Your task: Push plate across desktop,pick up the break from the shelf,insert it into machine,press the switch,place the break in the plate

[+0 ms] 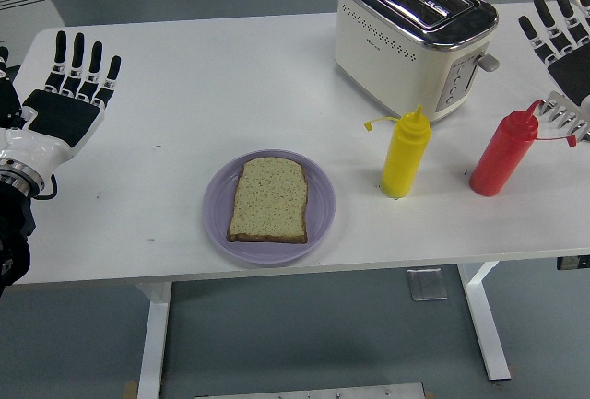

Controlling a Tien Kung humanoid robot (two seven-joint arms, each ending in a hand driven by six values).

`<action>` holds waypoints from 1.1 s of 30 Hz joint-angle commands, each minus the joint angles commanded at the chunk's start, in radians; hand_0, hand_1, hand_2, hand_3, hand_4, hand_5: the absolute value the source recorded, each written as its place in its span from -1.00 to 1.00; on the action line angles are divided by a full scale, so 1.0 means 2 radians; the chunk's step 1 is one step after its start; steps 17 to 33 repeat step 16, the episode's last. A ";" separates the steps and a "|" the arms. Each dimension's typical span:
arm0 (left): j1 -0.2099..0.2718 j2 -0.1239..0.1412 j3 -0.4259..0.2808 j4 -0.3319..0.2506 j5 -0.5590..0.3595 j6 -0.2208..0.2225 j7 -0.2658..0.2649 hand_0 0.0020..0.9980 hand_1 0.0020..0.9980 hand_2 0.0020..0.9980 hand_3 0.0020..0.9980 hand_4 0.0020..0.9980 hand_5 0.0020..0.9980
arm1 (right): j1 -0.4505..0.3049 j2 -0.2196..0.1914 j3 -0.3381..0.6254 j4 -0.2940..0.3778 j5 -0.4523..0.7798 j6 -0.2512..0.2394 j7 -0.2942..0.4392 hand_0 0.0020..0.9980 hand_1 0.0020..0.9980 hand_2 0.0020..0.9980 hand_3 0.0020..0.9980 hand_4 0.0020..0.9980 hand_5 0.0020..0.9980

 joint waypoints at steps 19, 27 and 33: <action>-0.001 0.001 -0.002 0.000 -0.001 0.001 0.001 0.61 0.47 0.42 0.44 0.46 1.00 | -0.003 0.002 0.005 0.000 0.002 -0.001 0.000 0.59 0.47 0.35 0.30 0.40 -0.18; -0.001 0.001 -0.002 0.000 -0.001 0.001 0.001 0.61 0.47 0.42 0.44 0.46 1.00 | -0.003 0.002 0.005 0.000 0.002 -0.001 0.000 0.59 0.47 0.35 0.30 0.40 -0.18; -0.001 0.001 -0.002 0.000 -0.001 0.001 0.001 0.61 0.47 0.42 0.44 0.46 1.00 | -0.003 0.002 0.005 0.000 0.002 -0.001 0.000 0.59 0.47 0.35 0.30 0.40 -0.18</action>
